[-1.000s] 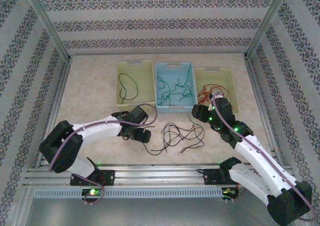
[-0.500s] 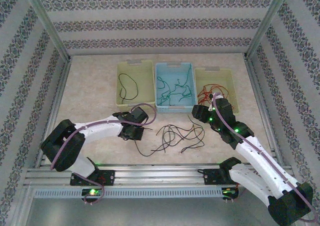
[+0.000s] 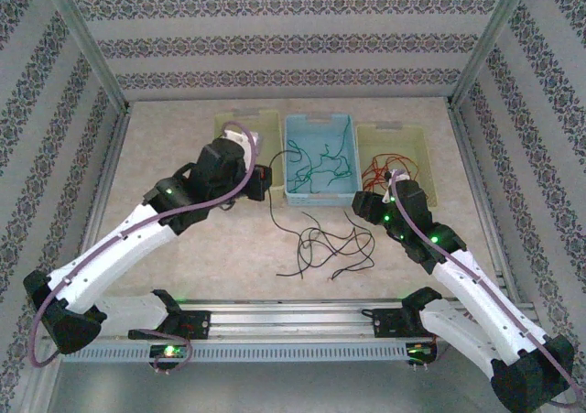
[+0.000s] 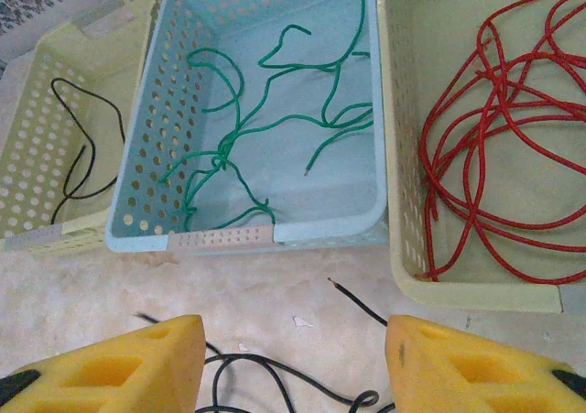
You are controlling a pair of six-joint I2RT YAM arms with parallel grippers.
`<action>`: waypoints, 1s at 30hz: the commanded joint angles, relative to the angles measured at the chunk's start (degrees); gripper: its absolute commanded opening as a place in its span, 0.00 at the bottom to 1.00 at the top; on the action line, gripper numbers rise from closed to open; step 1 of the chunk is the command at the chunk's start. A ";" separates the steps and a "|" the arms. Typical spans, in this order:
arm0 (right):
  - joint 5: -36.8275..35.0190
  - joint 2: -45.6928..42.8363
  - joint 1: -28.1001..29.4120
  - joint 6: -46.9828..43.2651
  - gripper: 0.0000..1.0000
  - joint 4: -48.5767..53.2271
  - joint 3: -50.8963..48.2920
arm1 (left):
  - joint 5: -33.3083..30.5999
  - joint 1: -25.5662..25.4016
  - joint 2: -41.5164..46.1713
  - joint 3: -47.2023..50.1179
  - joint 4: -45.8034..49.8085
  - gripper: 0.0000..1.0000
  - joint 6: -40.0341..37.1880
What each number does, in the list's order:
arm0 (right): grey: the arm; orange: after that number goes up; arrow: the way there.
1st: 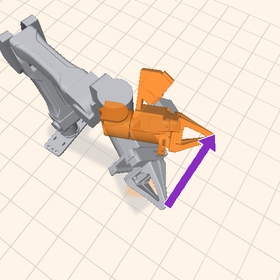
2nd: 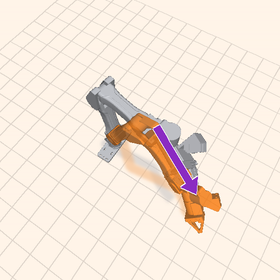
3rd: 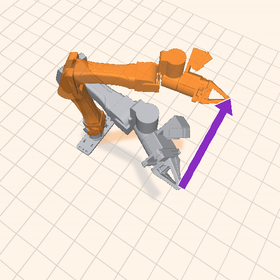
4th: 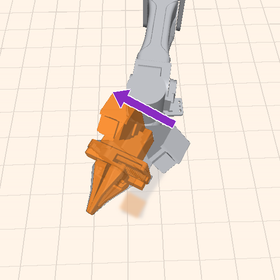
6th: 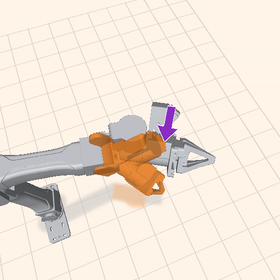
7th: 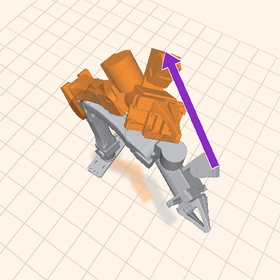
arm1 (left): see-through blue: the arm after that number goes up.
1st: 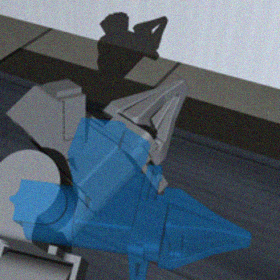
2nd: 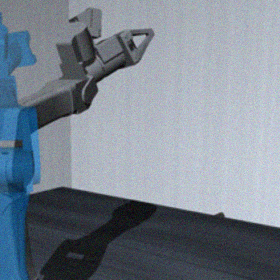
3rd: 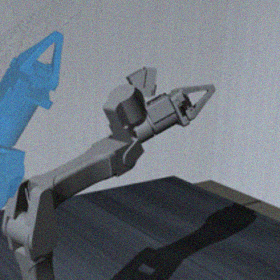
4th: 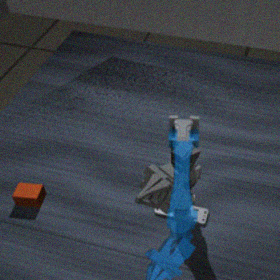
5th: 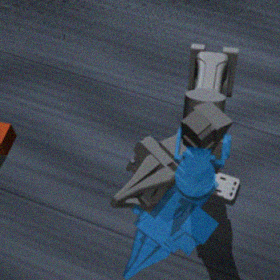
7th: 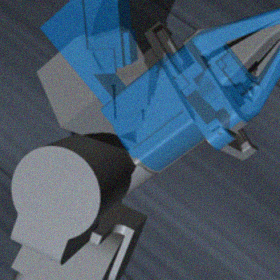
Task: Untangle the cables
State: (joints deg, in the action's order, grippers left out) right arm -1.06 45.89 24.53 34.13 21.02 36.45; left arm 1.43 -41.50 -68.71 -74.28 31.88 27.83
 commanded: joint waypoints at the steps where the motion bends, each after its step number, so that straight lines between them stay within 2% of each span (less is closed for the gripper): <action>1: -1.16 -0.28 0.16 -0.47 0.55 -0.27 0.11 | 0.45 1.13 -1.91 -5.97 2.35 0.00 -2.12; 9: -0.59 0.43 0.43 -0.38 0.55 -0.79 0.47 | 2.60 7.86 -7.78 -21.94 2.07 0.00 -3.40; 17: 0.16 0.52 0.60 -0.56 0.54 -0.72 0.38 | -1.03 13.14 -15.94 -35.60 4.39 0.00 -8.82; 24: 0.98 0.34 0.68 -1.16 0.54 -0.20 0.38 | -2.05 20.32 -22.77 -37.88 3.89 0.00 -9.60; 30: 1.14 0.34 0.68 -1.08 0.55 -0.26 0.09 | -1.97 22.77 -28.08 -35.40 2.94 0.00 -9.99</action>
State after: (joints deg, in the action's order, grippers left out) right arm -0.54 46.59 24.64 34.11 20.84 36.45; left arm -0.01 -19.33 -95.55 -110.65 33.95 19.40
